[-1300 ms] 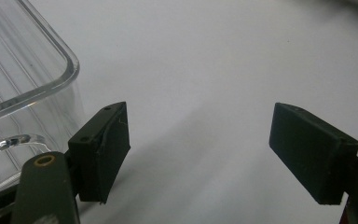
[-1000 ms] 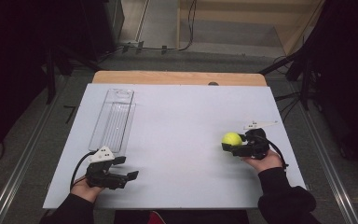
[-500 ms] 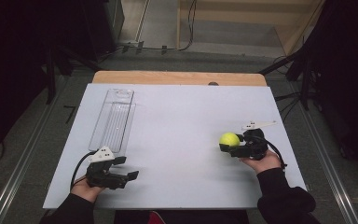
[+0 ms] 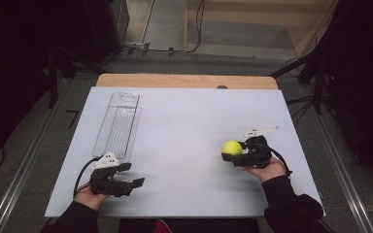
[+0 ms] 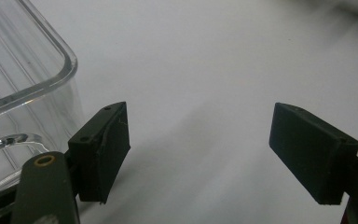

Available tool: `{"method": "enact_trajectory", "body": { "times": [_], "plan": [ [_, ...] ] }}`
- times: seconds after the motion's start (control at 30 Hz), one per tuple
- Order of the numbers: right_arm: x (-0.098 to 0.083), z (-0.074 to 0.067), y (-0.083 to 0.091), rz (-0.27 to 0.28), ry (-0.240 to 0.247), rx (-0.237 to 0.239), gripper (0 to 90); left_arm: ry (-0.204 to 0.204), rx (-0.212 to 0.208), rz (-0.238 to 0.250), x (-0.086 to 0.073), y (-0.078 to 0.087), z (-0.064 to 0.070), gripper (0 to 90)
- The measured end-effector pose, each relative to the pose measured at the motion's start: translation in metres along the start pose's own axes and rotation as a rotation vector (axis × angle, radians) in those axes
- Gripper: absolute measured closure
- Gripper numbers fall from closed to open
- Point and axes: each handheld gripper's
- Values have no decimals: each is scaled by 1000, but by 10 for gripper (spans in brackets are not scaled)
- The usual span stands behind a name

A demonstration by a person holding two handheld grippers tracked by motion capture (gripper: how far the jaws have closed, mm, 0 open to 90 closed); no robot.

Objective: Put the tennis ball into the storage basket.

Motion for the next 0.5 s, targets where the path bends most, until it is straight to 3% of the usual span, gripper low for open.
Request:
{"method": "enact_trajectory", "body": {
  "times": [0.5],
  "plan": [
    [6, -14, -8, -12, 20, 37, 231, -7, -3, 2, 0, 0, 0, 208]
  ]
}}
Point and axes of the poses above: each handheld gripper's, and its own axes: y roughly backward along the jaws, x roughly out of its top, z roughly to its right, and after that the axes turned 15 degrees about -x, right-handed
